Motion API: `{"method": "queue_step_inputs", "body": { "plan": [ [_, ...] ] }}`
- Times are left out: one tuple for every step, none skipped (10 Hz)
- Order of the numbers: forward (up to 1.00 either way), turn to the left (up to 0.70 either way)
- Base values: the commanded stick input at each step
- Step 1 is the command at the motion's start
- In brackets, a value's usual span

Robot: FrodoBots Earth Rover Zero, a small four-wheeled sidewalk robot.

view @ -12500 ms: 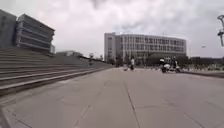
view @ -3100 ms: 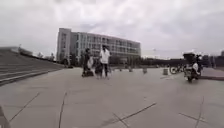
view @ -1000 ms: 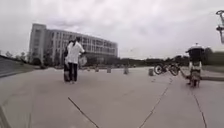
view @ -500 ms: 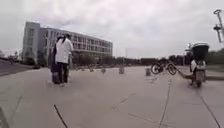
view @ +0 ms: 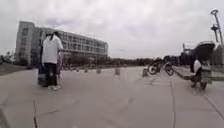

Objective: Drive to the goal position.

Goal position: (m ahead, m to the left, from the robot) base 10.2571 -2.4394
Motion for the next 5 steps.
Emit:
{"method": "queue_step_inputs", "body": {
  "plan": [
    [0.7,0.0],
    [0.7,0.0],
    [0.7,0.0],
    [0.7,0.0],
    [0.7,0.0]
  ]
}}
